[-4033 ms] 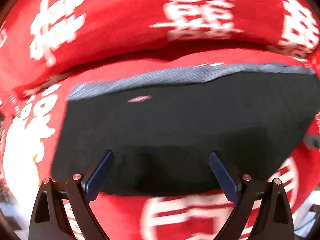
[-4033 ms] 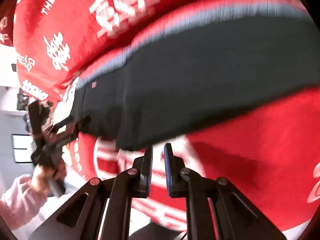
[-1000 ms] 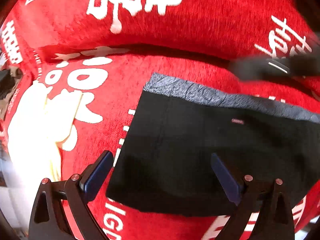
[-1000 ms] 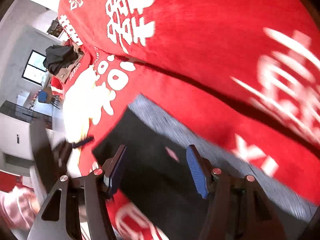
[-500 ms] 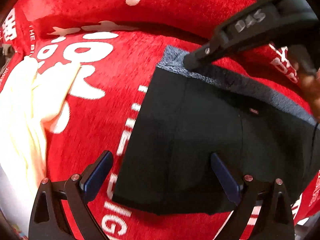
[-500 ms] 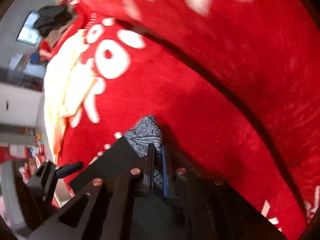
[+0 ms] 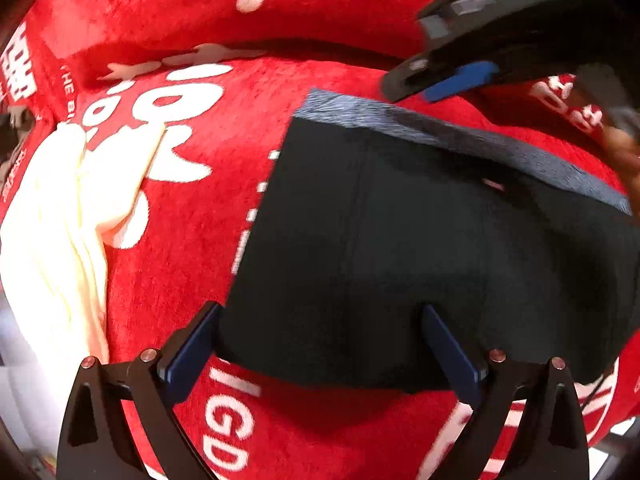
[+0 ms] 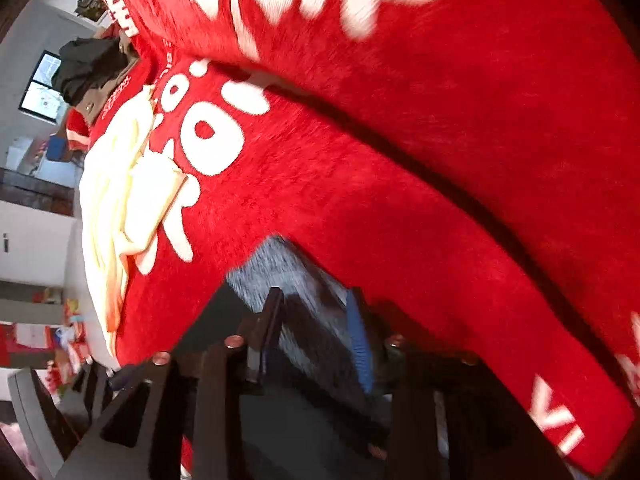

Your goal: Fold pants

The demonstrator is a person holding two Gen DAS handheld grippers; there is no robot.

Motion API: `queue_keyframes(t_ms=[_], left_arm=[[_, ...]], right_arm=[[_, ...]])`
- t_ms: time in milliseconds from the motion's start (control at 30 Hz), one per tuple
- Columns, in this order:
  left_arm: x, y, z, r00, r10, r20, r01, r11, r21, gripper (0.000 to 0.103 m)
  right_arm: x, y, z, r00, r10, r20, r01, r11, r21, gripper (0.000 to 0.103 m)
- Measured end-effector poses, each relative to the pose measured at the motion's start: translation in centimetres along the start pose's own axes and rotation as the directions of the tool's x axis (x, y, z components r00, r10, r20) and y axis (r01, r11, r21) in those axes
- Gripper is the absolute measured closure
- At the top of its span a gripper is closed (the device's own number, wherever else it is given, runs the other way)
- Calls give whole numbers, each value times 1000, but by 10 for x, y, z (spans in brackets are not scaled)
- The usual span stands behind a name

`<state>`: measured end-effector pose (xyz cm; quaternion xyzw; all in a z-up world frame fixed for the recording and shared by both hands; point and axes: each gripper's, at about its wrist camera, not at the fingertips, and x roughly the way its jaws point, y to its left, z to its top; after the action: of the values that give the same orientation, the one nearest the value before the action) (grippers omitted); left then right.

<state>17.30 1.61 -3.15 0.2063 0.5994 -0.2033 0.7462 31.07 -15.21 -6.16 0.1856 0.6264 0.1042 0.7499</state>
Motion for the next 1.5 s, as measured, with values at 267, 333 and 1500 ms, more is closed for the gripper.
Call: queue_keyframes(t_ms=[267,333,1500], left_arm=[[-29,-34,12,995,101,-15,-101,994,31,4],[-38,-43,16,992,122,-18,-122,992,32,4],[-66,-475,-1,998,-46,-39,58,899,433,4]], right_arm=[[-98,-83,-116,995,6,98,-35,952,304,43],[-118,-103,-155,993,-3,118,-42,926,375,41],[-262,-362,-536,903,-232,362,-220,475,852,40]])
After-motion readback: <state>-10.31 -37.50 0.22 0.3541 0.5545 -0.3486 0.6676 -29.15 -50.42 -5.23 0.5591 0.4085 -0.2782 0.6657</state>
